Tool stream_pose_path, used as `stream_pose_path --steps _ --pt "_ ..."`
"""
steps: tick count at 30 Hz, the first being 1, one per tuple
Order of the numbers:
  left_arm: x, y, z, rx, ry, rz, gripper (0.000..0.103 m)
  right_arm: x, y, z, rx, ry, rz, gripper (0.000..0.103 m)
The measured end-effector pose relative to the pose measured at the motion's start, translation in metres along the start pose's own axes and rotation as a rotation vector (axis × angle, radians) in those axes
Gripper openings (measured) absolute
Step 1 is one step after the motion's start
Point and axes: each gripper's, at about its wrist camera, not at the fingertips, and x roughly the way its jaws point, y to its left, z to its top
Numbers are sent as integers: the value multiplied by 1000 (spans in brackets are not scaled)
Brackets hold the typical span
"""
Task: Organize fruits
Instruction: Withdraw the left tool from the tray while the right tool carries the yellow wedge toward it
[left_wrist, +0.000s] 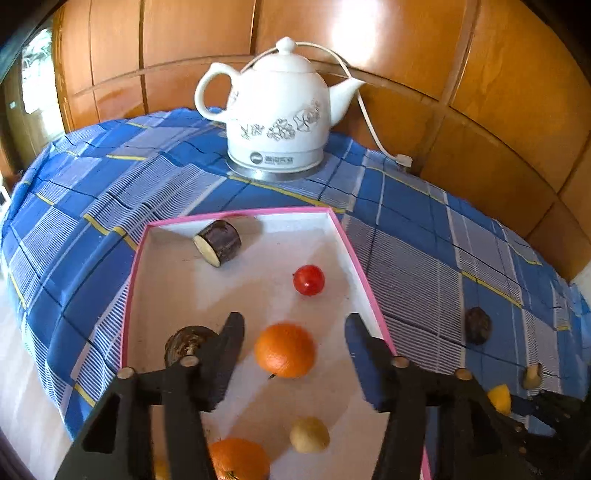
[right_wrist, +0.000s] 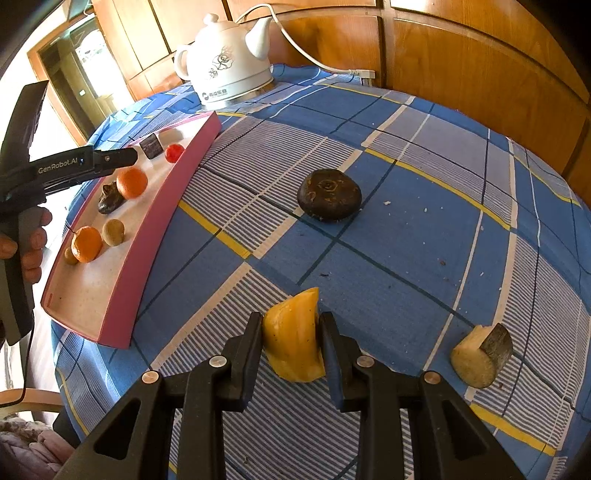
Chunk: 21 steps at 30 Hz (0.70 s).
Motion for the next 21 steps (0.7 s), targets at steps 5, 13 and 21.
stream_pose_path --steps 5,13,21 --pt "-12 0 -8 7 -26 32 66 0 -1 0 -1 0 0 31" --pt "-54 3 -35 -1 -109 67 78 1 10 0 -23 -7 -74 31" --pt "-90 17 -65 -31 -160 91 87 -4 44 -5 -77 -55 -132 28"
